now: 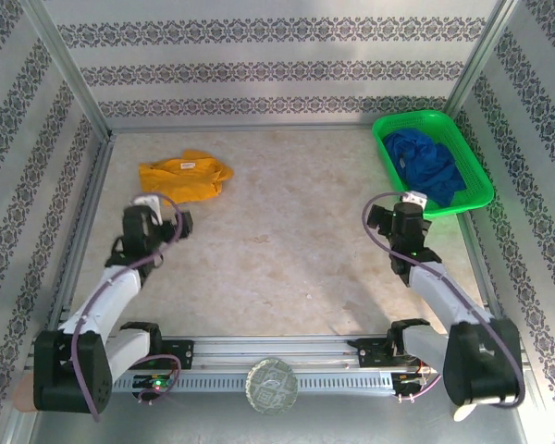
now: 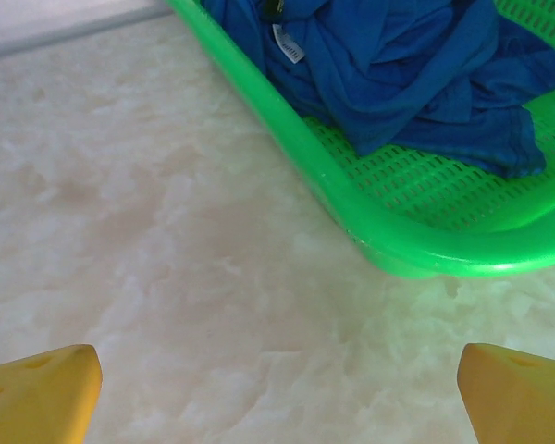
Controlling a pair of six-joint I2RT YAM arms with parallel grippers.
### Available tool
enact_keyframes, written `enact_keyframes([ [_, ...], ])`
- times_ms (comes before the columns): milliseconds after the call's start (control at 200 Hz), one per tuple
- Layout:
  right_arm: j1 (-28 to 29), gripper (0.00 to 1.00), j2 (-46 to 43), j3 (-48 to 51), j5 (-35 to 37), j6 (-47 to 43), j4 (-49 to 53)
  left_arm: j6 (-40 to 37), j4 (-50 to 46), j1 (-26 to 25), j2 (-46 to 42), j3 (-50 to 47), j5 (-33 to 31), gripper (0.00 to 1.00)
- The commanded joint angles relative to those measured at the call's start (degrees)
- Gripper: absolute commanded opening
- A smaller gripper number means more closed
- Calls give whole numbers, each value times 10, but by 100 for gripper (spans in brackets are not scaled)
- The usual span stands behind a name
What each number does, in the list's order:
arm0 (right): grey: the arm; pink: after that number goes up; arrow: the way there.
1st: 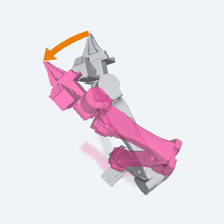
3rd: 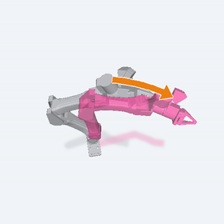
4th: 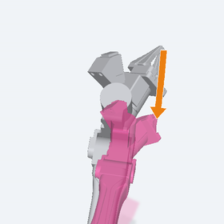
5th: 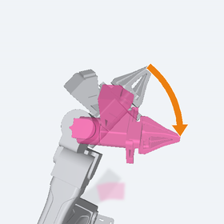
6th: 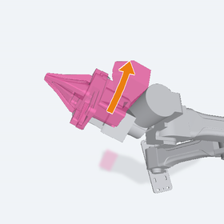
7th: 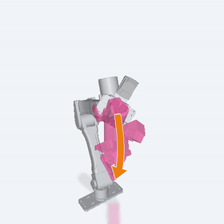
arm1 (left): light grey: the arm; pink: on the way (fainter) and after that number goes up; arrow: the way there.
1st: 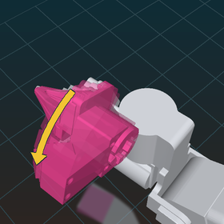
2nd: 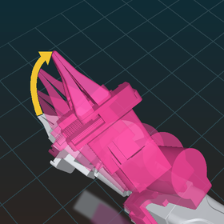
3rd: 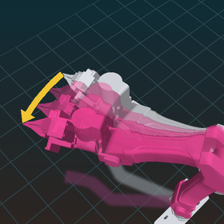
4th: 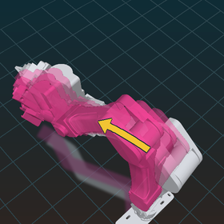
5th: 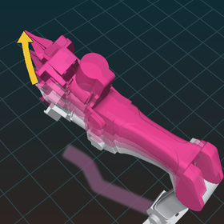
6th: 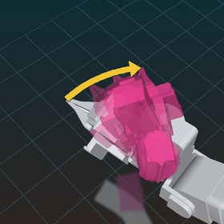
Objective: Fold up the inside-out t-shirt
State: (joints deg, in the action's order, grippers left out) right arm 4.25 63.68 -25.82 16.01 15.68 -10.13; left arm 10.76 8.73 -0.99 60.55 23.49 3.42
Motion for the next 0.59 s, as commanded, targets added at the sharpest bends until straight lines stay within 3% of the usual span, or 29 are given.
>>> enact_keyframes([
  [0,9,98,72,23,22,-82,-188,-72,330,-28,88,-68,-94,100],
  [65,9,98,121,43,10,-91,-299,-88,401,-29,164,-64,-87,99],
  [125,9,98,132,32,-23,-141,-303,-120,353,-33,168,-39,-73,99],
  [190,-14,98,175,55,-64,-139,-394,-138,480,-26,219,-64,-70,99],
  [270,-30,98,267,95,-96,-126,-575,-127,553,-9,289,-73,-36,99],
  [315,-33,98,232,73,-126,-134,-473,-135,587,-9,322,-68,-29,99],
  [350,-40,98,224,42,-141,-134,-407,-126,525,-7,310,-47,-37,99],
  [405,-41,98,250,43,-140,-127,-457,-117,441,2,302,-11,-27,99],
  [475,-33,98,233,39,-125,-136,-420,-105,458,19,310,-12,-4,99],
  [590,-30,98,240,45,-122,-137,-445,-104,451,19,309,-10,-3,99],
])
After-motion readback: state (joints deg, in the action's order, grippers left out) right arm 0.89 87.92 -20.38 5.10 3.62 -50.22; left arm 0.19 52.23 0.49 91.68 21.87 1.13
